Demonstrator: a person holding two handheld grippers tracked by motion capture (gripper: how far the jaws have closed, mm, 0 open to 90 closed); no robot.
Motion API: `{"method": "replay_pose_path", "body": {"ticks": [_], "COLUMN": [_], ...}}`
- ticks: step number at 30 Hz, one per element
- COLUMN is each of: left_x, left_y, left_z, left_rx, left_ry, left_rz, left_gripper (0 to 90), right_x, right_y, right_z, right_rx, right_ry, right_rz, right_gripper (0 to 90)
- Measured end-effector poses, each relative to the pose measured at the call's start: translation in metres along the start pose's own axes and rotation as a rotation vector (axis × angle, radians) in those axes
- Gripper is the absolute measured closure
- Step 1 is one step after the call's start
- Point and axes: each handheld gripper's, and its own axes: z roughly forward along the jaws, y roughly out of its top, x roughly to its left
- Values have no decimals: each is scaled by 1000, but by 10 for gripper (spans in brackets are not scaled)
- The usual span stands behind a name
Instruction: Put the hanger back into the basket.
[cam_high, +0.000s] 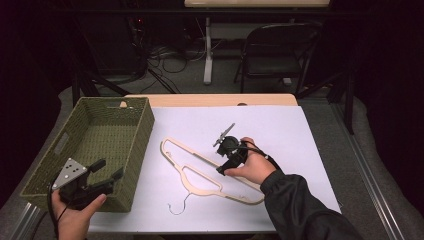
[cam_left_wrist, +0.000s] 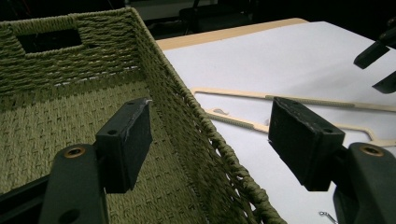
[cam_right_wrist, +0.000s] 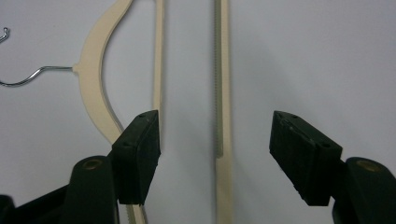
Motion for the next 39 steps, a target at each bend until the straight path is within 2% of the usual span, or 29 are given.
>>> {"method": "replay_pose_path", "body": {"ticks": [1,7,13,17,18,20,25,29,31,35,36,38,39], "left_x": [0,0,0,0,0,0,-1,0,0,0,0,0,0], "left_y": [0,0,0,0,0,0,0,0,0,0,0,0,0], "left_z": [0,0,1,1,1,2,2,2,2,2,2,2,1], "left_rx": [0,-1,1,0,1,1,2,2,2,2,1,0,0], "left_ry": [1,-2,0,-2,-1,-4,-5,-4,-5,-3,-3,-2,-2], "left_rz": [-1,-1,0,0,0,3,5,3,2,1,1,0,1], "left_gripper": [300,299,300,299,299,299,299,300,300,300,299,300,300], "right_x": [2,9,16,17,17,17,17,19,21,23,24,26,26], "right_y": [2,15,22,24,24,27,30,32,34,34,35,35,35], "right_z": [3,7,15,24,24,30,40,49,54,59,60,66,66], "right_rx": [-16,-9,34,67,67,80,91,117,150,136,150,142,142], "right_ry": [4,21,32,31,31,38,49,59,57,68,61,98,98], "right_rz": [-4,-42,-69,-86,-86,-82,-75,-78,-90,-81,-84,-92,-92], "right_gripper": [333,367,385,469,469,529,581,616,645,679,691,724,724]}}
